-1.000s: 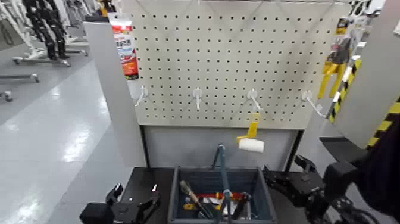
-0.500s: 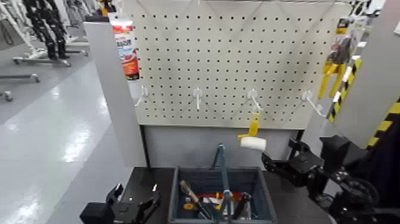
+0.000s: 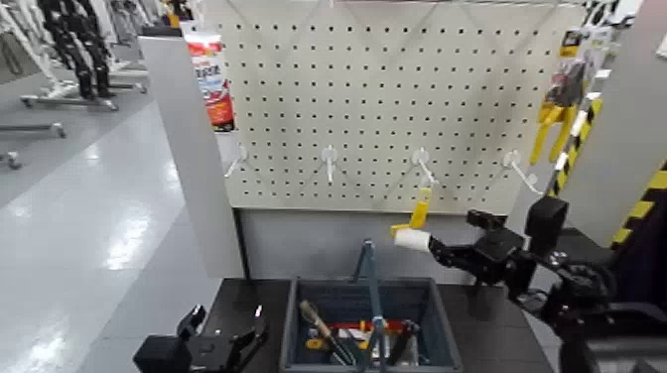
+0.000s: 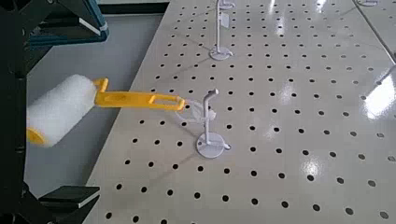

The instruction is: Put the yellow roller into the crate.

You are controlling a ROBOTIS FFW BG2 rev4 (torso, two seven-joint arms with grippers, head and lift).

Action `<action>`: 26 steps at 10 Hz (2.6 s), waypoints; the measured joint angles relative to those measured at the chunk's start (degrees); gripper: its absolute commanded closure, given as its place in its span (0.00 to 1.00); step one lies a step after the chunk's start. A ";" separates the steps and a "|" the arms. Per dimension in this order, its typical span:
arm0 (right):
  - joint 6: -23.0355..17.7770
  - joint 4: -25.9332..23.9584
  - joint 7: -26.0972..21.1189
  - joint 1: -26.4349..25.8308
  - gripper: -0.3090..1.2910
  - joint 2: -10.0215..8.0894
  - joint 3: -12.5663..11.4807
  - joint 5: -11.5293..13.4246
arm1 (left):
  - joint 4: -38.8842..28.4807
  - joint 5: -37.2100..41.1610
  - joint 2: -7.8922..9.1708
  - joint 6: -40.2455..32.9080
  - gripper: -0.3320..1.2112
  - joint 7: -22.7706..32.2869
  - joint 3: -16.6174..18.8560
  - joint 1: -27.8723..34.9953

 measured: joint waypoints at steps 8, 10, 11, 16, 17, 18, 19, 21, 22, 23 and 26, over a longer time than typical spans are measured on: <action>-4.99 15.91 4.98 -11.68 0.31 -2.18 7.25 -5.27 | 0.39 0.01 -0.11 0.00 0.28 -0.08 -0.46 -0.73; -6.28 18.63 5.38 -13.24 0.68 -2.15 8.67 -6.47 | 0.55 0.09 -0.11 0.00 0.28 -0.09 -0.64 -0.95; -6.74 19.67 5.43 -13.73 0.90 -2.10 9.02 -6.89 | 0.60 0.10 -0.11 0.00 0.28 -0.09 -0.68 -1.04; -6.16 18.63 4.57 -13.52 0.99 -1.96 9.38 -6.31 | 0.62 0.19 -0.10 0.00 0.28 -0.34 -0.59 -0.98; -6.20 18.58 4.60 -13.42 0.99 -1.97 9.38 -6.37 | 0.62 0.19 -0.07 0.00 0.28 -0.36 -0.59 -1.02; -6.29 18.53 4.60 -13.28 0.99 -1.97 9.35 -6.52 | 0.62 0.19 -0.03 0.00 0.28 -0.36 -0.61 -1.06; -6.33 18.43 4.72 -13.08 0.99 -1.95 9.21 -6.82 | 0.67 0.19 -0.01 0.00 0.28 -0.40 -0.66 -1.09; -6.22 17.65 4.96 -12.43 0.99 -1.77 8.76 -7.08 | 0.74 0.19 0.01 0.00 0.28 -0.44 -0.68 -1.15; -5.84 16.52 5.24 -11.76 0.99 -1.62 8.19 -7.09 | 0.79 0.19 0.05 0.00 0.28 -0.44 -0.68 -1.15; -5.25 14.57 5.47 -10.68 0.99 -1.41 7.35 -7.15 | 0.79 0.19 0.07 0.00 0.28 -0.45 -0.68 -1.15; -2.36 6.28 5.40 -6.40 0.99 -0.63 4.92 -7.42 | 0.79 0.19 0.08 0.00 0.28 -0.44 -0.60 -1.05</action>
